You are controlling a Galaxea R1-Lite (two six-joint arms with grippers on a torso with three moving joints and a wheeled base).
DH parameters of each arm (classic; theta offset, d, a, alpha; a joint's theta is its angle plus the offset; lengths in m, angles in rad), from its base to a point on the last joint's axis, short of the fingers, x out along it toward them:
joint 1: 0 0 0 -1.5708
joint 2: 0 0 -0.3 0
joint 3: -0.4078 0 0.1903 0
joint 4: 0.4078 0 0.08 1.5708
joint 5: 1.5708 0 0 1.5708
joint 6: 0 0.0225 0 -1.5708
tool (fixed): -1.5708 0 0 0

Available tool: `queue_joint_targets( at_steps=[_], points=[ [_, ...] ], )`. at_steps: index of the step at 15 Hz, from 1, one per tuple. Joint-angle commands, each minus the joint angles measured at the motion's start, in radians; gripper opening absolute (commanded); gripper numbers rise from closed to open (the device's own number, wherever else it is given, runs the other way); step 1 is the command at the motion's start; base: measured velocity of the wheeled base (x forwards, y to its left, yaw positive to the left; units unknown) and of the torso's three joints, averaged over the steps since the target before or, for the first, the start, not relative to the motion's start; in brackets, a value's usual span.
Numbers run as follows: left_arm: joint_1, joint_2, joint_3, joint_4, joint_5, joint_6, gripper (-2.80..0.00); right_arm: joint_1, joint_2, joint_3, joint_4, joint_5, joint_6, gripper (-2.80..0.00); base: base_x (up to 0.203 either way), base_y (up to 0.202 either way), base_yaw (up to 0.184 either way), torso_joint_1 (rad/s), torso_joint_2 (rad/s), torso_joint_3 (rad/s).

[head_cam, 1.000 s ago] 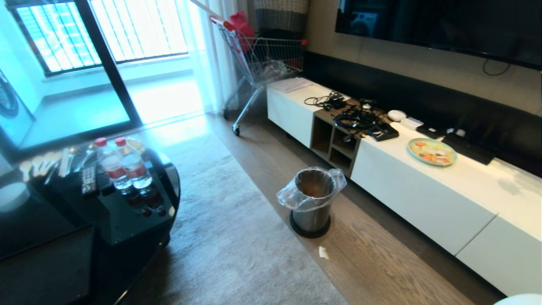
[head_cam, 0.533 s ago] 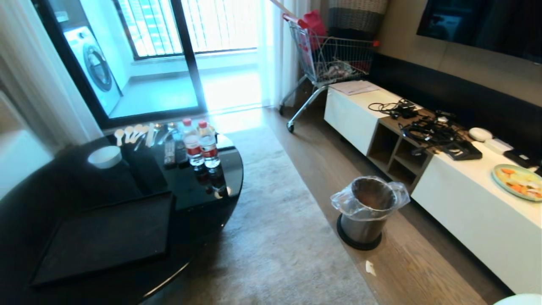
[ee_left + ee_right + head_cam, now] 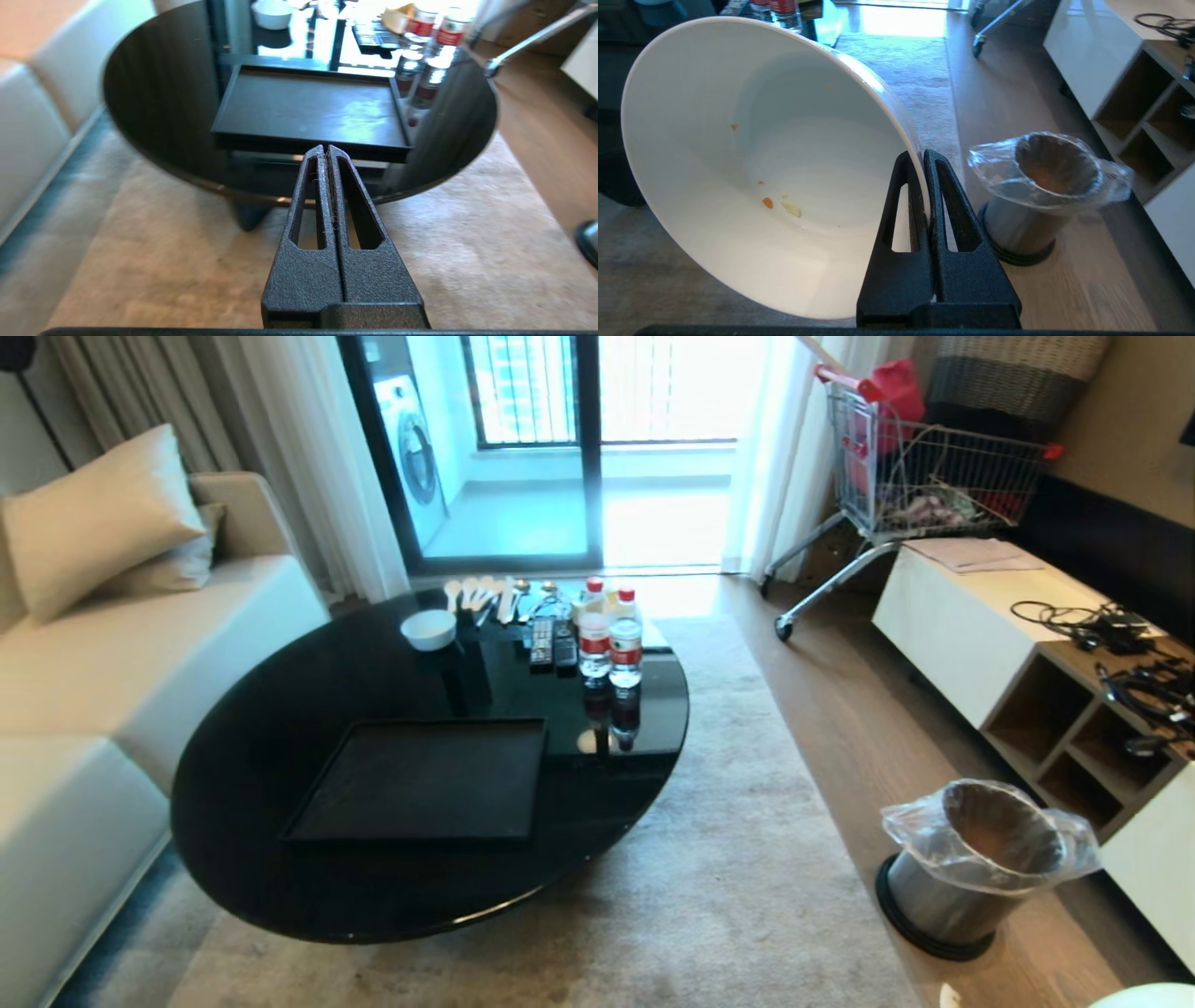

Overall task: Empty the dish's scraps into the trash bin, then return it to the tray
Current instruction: Put the bowl back to the table

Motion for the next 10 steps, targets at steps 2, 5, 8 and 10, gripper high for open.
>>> queue_joint_targets(
  at_steps=[2, 5, 8, 10],
  points=[
    [0.000, 0.000, 0.000, 0.000, 0.001, -0.001, -2.80, 0.000, 0.002, 0.000, 0.000, 0.001, -0.002, -2.80, -0.001, -0.011, 0.170, 0.003, 0.00, 0.001],
    [0.000, 0.000, 0.000, 0.000, 0.001, -0.001, -2.80, 0.000, 0.002, 0.000, 0.000, 0.001, -0.001, -2.80, -0.001, -0.008, 0.168, 0.002, 0.00, 0.005],
    [0.000, 0.000, 0.000, 0.000, 0.001, -0.001, -2.80, 0.000, 0.002, 0.000, 0.000, 0.001, -0.001, -2.80, -0.003, -0.011, 0.164, 0.003, 0.00, 0.001],
    [0.000, 0.000, 0.000, 0.000, 0.001, -0.001, -2.80, 0.000, 0.002, 0.000, 0.000, 0.001, -0.001, -2.80, -0.002, -0.002, 0.093, 0.002, 0.00, 0.002]
  ],
)
